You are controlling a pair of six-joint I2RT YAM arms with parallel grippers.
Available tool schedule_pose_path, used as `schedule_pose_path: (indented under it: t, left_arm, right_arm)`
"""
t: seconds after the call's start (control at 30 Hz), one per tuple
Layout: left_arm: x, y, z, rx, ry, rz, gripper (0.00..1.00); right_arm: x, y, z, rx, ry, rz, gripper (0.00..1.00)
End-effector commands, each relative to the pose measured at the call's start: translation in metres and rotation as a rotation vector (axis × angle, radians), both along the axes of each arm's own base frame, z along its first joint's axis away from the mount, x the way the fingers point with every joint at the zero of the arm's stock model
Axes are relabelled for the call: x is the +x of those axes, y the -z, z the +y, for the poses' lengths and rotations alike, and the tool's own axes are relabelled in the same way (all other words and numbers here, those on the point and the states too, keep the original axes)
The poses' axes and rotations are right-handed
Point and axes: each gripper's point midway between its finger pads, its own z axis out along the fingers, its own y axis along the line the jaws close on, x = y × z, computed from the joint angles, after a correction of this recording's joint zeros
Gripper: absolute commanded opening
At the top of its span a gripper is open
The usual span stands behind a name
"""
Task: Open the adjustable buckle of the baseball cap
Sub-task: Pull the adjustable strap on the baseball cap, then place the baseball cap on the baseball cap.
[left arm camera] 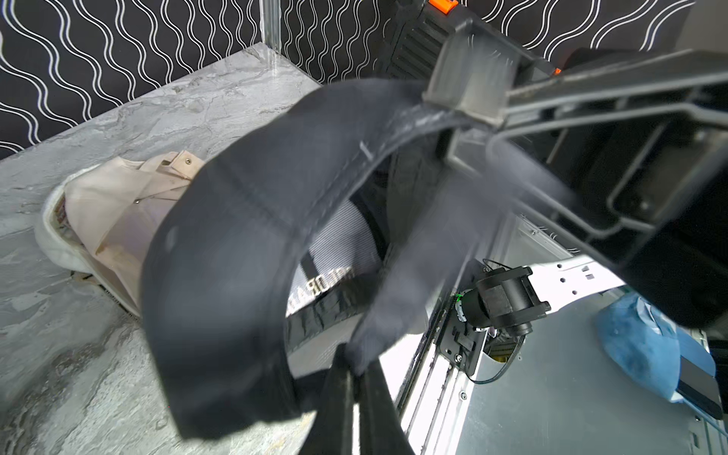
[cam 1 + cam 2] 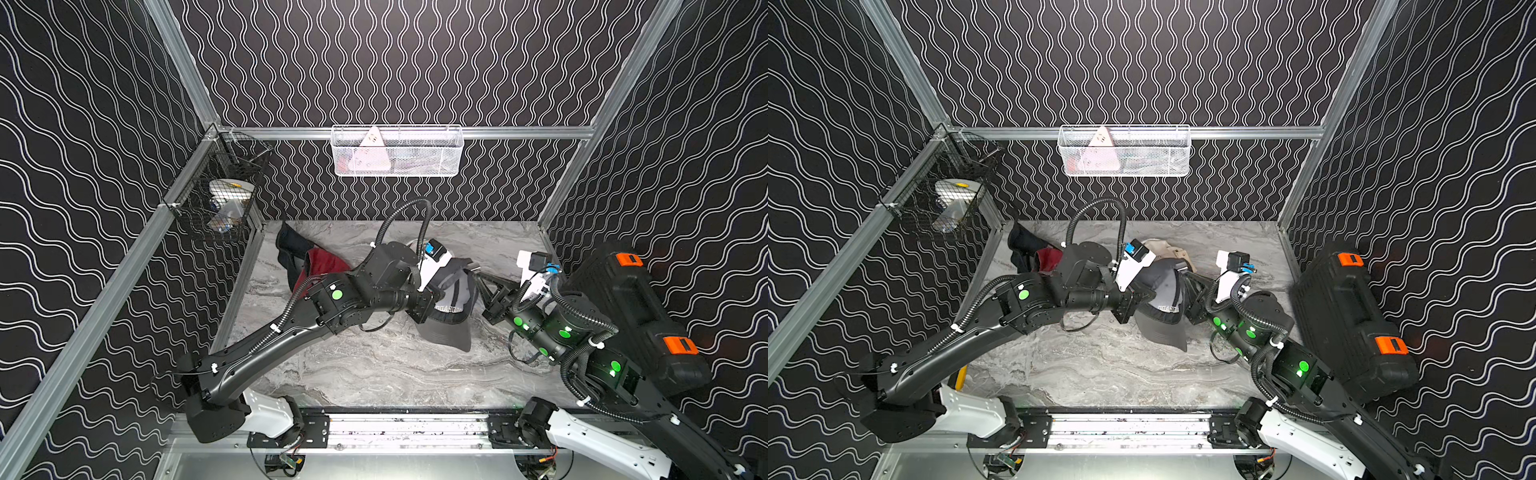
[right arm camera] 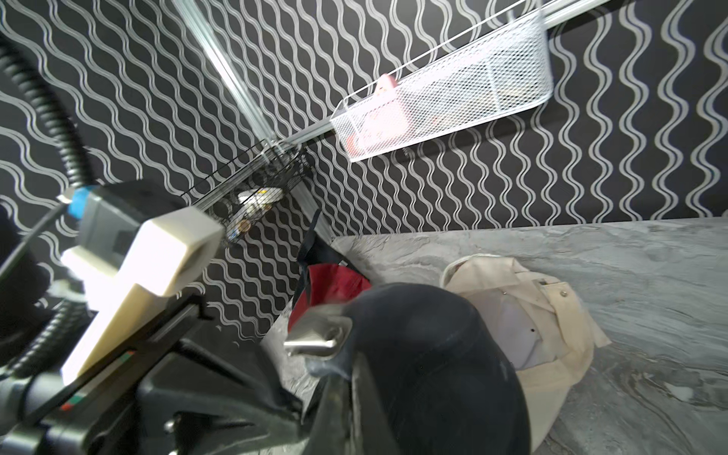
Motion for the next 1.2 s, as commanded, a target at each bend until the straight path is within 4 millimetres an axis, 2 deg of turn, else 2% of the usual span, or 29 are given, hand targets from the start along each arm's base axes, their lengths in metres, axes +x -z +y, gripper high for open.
schedule_pose_path:
  t: [0.0,0.07,0.23,0.4,0.53,0.6,0.8,0.87,0.97,1.17]
  left_arm:
    - [0.003,-0.007,0.009,0.011,-0.030,-0.043,0.00]
    - [0.007,-0.017,0.014,-0.002,-0.061,-0.074,0.00]
    - [0.018,-0.041,0.019,-0.022,-0.109,-0.133,0.00]
    - [0.033,-0.036,0.016,-0.047,-0.122,-0.114,0.00]
    - [0.052,-0.020,0.031,-0.067,-0.171,-0.065,0.00]
    - [0.061,-0.017,0.042,-0.048,-0.205,-0.074,0.00]
    - [0.104,0.014,0.094,-0.043,-0.330,0.014,0.00]
    - [0.116,0.027,0.113,-0.029,-0.381,0.039,0.00]
    - [0.133,0.036,0.138,-0.022,-0.439,0.065,0.00]
    - [0.161,0.025,0.190,-0.020,-0.565,0.071,0.00]
  right_arm:
    - [0.007,-0.003,-0.013,0.042,0.087,0.001,0.00]
    - [0.008,0.005,-0.015,0.016,0.100,0.029,0.00]
    - [0.006,0.038,-0.004,-0.051,0.048,0.112,0.00]
    - [0.000,0.059,0.006,-0.056,-0.018,0.157,0.00]
    - [-0.001,0.082,0.015,-0.101,-0.050,0.212,0.00]
    - [0.000,0.097,0.017,-0.128,-0.053,0.239,0.02]
    - [0.006,0.128,0.025,-0.206,-0.055,0.298,0.26]
    - [0.006,0.130,0.026,-0.211,-0.058,0.300,0.32]
    - [0.005,0.130,0.023,-0.210,-0.055,0.290,0.35]
    - [0.002,0.129,0.015,-0.206,-0.038,0.278,0.36]
